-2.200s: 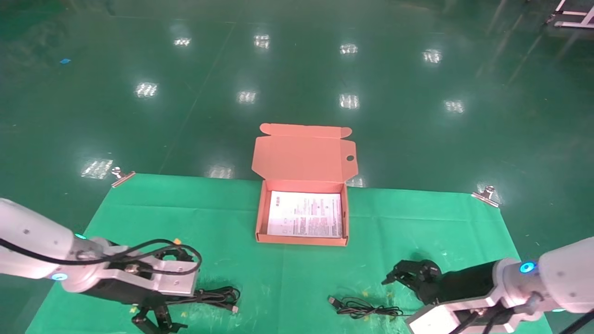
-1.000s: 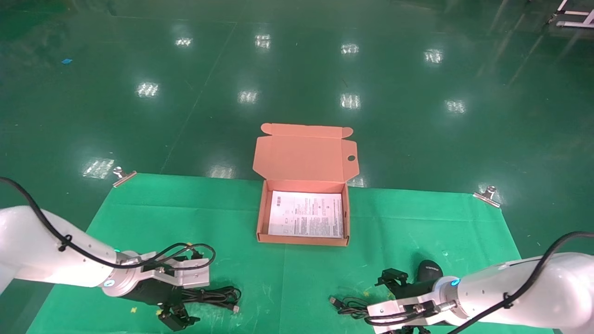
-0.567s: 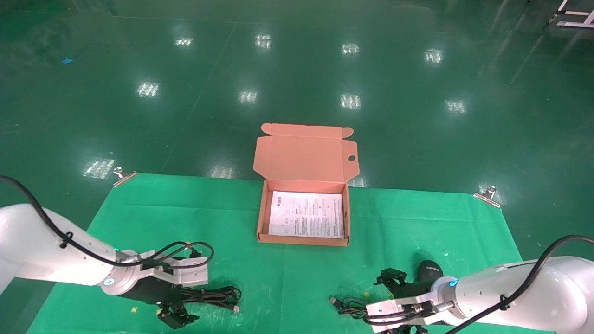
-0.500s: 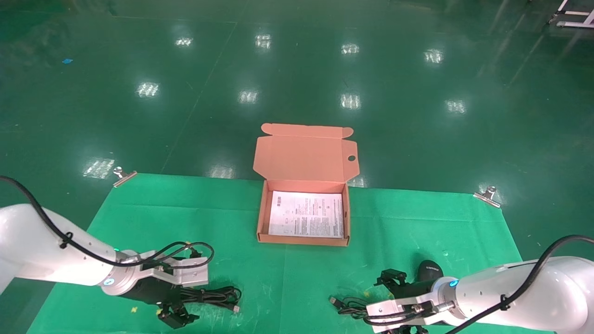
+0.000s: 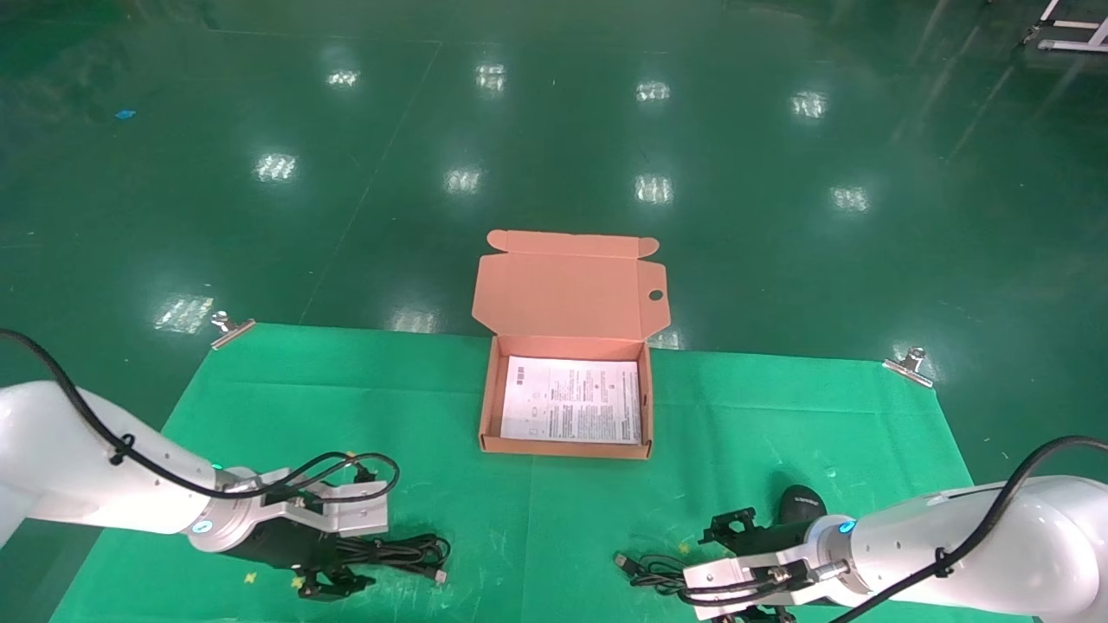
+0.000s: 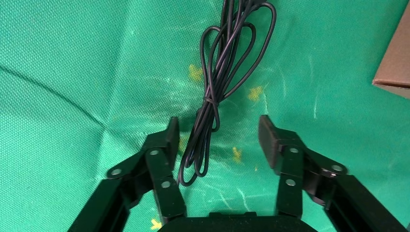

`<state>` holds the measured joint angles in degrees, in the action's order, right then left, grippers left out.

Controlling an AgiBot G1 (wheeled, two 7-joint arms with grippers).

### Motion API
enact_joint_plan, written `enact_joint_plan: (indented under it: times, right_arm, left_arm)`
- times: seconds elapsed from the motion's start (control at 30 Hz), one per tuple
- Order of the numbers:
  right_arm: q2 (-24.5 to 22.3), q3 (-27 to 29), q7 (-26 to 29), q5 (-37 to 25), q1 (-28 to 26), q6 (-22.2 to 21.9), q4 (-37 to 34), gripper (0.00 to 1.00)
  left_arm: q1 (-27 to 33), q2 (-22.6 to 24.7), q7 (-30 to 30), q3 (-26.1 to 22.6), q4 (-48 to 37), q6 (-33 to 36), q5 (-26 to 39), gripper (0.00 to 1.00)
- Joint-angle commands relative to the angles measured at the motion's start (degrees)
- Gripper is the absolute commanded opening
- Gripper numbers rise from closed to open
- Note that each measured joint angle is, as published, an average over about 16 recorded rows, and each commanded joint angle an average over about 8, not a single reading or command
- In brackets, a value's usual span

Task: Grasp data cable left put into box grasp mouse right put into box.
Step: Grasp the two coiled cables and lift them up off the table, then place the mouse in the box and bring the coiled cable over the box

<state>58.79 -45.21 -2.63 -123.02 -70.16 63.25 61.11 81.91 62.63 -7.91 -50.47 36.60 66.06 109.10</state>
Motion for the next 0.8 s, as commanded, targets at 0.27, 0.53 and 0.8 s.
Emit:
enact_joint_plan:
  times: [0.27,0.53,0.8]
  right_arm:
    - [0.0,0.0,0.0,0.0,0.0,0.1,0.1,0.0]
    - [-0.1,0.0,0.1,0.1,-0.1,0.1,0.1,0.0]
    - [-1.0,0.9,0.3,1.0,-0.6,0.0,0.7,0.0]
  left_arm:
    - [0.0,-0.1,0.0,0.0,0.2,0.0,0.0,0.0]
    - [0.0,-0.1,-0.1,0.0,0.3,0.1,0.0,0.0]
    - [0.4,-1.0,0.0,0.2,1.1,0.3,-0.1,0.0]
